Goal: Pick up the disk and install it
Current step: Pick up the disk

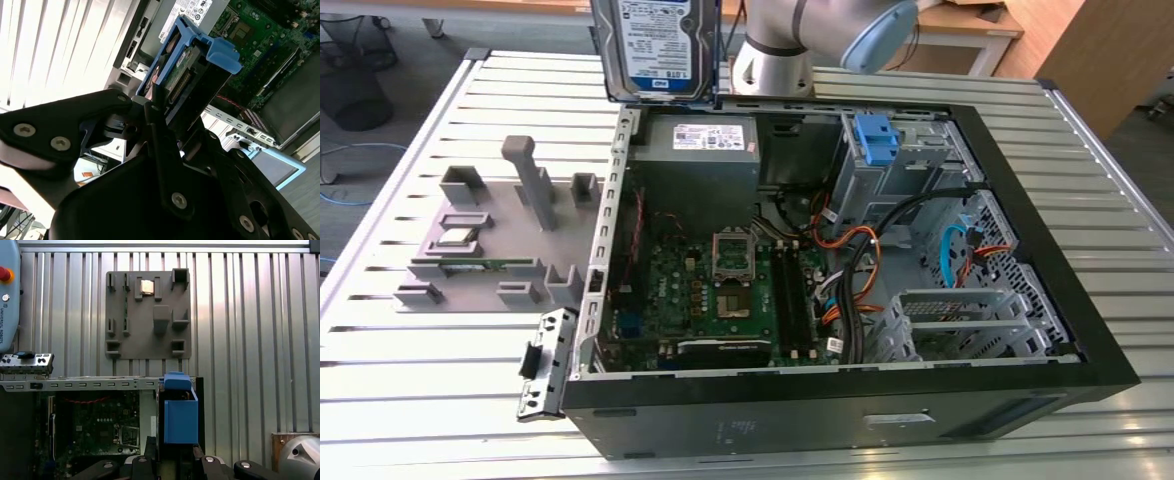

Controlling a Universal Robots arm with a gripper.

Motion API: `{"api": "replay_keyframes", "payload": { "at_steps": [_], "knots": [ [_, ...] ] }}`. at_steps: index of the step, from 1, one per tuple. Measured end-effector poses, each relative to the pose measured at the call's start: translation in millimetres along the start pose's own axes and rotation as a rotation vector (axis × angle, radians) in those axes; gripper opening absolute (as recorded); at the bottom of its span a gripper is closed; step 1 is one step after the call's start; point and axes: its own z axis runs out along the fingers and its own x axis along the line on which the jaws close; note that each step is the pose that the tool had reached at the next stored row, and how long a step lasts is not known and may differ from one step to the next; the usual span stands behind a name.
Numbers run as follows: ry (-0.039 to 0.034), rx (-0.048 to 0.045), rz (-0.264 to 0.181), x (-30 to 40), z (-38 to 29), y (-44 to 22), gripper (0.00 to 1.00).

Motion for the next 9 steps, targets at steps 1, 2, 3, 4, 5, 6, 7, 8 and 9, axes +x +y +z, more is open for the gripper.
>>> {"api": "replay_keyframes", "payload": {
  "at_steps": [1, 2, 3, 4, 5, 6, 7, 8, 9],
  "knots": [
    [0.0000, -0.0001, 0.000, 0.0, -0.1, -1.5, 0.35],
    [0.0001, -0.0001, 0.000, -0.1, -0.2, -3.2, 0.35],
    [0.0001, -0.0001, 0.000, -0.1, -0.3, -4.9, 0.35],
    [0.0001, -0.0001, 0.000, -0.2, -0.4, -6.6, 0.35],
    [0.0000, -0.0001, 0.000, -0.2, -0.4, -8.4, 0.35],
    [0.0000, -0.0001, 0.000, -0.3, -0.5, -10.1, 0.35],
    [0.0001, -0.0002, 0.000, -0.3, -0.6, -11.8, 0.35],
    [0.0000, -0.0001, 0.000, -0.3, -0.7, -13.6, 0.35],
    [0.0000, -0.0001, 0.000, -0.4, -0.8, -15.3, 0.35]
  ]
}}
